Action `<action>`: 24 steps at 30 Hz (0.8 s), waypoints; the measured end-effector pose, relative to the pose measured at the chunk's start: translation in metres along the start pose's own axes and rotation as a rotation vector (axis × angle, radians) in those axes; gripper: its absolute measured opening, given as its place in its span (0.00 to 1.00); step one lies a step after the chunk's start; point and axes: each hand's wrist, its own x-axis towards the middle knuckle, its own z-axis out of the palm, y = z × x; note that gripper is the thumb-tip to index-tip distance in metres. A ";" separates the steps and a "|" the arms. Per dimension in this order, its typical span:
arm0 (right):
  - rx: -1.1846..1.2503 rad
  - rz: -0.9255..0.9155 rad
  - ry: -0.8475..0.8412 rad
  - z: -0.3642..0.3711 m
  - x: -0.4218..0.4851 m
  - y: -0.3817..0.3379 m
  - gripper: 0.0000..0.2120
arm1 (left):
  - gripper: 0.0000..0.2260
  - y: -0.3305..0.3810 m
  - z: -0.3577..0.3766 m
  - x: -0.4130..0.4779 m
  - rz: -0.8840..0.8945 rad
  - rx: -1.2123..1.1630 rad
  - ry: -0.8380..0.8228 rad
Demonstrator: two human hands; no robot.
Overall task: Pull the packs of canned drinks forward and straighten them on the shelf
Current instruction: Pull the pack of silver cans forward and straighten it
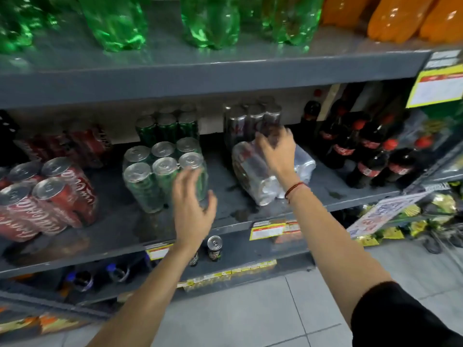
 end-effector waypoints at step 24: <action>0.151 0.264 -0.326 -0.084 0.049 0.097 0.18 | 0.21 0.029 0.130 0.078 -0.604 -0.537 -0.274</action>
